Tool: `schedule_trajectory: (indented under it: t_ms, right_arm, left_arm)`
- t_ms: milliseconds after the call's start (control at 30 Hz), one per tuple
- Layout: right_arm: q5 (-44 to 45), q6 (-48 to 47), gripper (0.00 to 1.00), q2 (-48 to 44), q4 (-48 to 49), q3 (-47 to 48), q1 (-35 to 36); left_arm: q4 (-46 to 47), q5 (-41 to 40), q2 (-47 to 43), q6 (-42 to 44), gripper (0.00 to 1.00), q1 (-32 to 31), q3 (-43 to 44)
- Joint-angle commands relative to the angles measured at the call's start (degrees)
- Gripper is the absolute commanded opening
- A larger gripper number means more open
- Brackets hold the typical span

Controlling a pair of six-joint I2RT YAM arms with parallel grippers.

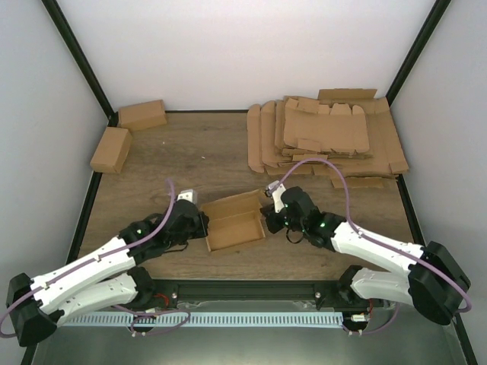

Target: Fold the paper box

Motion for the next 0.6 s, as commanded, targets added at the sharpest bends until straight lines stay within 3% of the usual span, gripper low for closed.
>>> schedule_trajectory:
  t_ms: [0,333,567]
  right_arm:
    - [3.2,3.1,0.01,-1.5,1.8,-1.4,2.6]
    - [10.8,5.8,0.01,-0.2,5.8,-0.4,3.6]
    - [19.4,11.1,0.01,1.6,4.2,0.5,5.1]
  left_arm:
    - [1.7,-4.8,0.6,4.5,0.04,-0.1,3.8]
    - [5.1,-9.7,4.3,9.9,0.04,0.0,7.4]
    - [12.3,-6.4,2.1,9.4,0.04,0.0,0.0]
